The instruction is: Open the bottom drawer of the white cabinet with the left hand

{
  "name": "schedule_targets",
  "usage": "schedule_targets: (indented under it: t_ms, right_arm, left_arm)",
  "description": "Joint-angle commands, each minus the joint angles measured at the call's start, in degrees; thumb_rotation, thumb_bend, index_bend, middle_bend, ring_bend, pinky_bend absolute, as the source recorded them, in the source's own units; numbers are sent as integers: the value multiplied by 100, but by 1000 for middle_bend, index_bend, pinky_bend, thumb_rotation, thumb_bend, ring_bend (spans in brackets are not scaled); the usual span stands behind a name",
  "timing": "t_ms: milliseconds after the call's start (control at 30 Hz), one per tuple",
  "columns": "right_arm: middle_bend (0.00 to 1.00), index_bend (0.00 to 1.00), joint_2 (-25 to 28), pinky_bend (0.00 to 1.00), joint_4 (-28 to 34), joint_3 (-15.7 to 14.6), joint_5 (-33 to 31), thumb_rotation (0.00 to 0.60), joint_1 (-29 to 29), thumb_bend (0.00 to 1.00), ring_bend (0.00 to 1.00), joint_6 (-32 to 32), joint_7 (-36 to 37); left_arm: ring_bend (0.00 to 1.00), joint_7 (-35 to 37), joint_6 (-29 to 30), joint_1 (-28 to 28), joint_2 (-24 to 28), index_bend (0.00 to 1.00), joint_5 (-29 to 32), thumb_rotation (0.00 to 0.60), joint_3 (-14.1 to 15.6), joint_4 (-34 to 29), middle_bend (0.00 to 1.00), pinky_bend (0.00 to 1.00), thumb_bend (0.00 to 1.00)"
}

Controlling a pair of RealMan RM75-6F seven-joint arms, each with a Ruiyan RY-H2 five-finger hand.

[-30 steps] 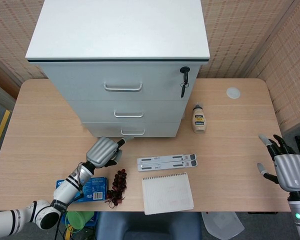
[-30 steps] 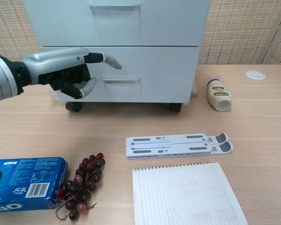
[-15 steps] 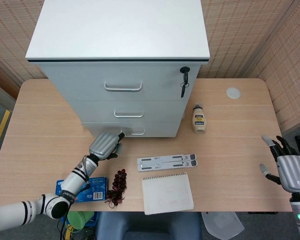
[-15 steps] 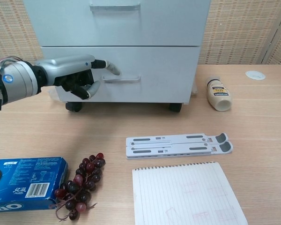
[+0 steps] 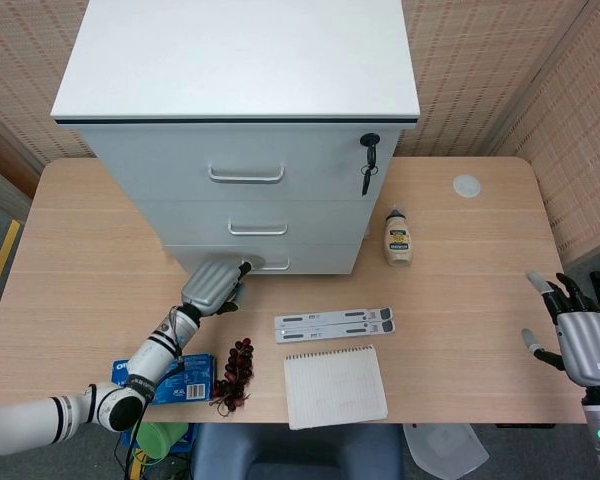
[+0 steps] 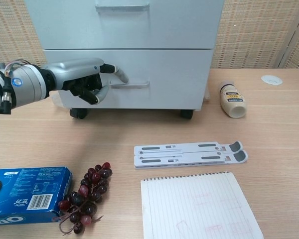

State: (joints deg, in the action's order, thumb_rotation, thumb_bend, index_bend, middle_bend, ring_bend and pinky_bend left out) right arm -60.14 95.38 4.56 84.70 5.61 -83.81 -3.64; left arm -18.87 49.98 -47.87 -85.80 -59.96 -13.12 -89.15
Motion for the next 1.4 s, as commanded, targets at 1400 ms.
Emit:
schedule_targets:
  t_ms: [1400]
  right_arm:
    - [230,104,-7,305,1,-44,67,600,-46,282,167,-40,33]
  left_arm:
    - [957,-424,624,144,284,247,91,600,521,-1009,924,1000,688]
